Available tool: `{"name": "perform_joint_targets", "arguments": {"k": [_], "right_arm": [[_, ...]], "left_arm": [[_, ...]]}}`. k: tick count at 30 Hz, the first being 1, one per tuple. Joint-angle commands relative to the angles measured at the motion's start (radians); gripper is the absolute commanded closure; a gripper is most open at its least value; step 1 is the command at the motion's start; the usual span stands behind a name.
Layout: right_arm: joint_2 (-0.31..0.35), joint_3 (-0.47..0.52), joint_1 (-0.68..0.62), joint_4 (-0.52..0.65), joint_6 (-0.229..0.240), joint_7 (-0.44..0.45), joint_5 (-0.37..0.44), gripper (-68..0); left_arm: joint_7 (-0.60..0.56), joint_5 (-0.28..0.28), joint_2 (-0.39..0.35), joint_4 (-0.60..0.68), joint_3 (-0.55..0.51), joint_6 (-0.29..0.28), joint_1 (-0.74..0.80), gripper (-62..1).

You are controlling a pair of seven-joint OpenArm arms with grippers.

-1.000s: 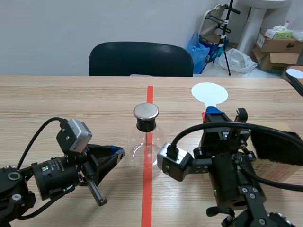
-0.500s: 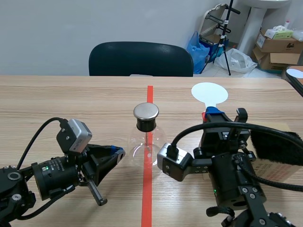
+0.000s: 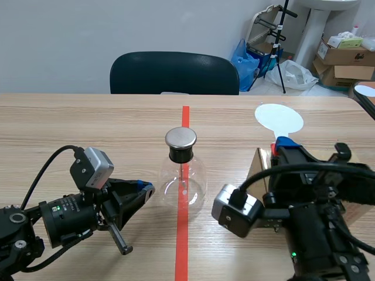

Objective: Do the electroscope experiment

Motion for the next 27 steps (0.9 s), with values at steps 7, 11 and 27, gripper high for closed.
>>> {"name": "perform_joint_targets", "arguments": {"k": [7,11,27], "right_arm": [[-0.06,0.174,-0.105,0.024,-0.122,0.153,0.003,-1.1],[-0.093,0.277,-0.157,0.025,-0.124,0.282,0.057,-1.1],[-0.137,0.635,-0.206,-0.043,-0.124,0.735,0.353,-1.1]], "left_arm": [[-0.017,-0.008,0.001,0.011,-0.008,-0.002,-0.005,-3.2],[-0.021,-0.008,-0.01,0.013,-0.008,-0.003,-0.002,-3.2],[-0.195,0.079,-0.167,0.373,-0.271,-0.028,0.384,-3.2]]}}
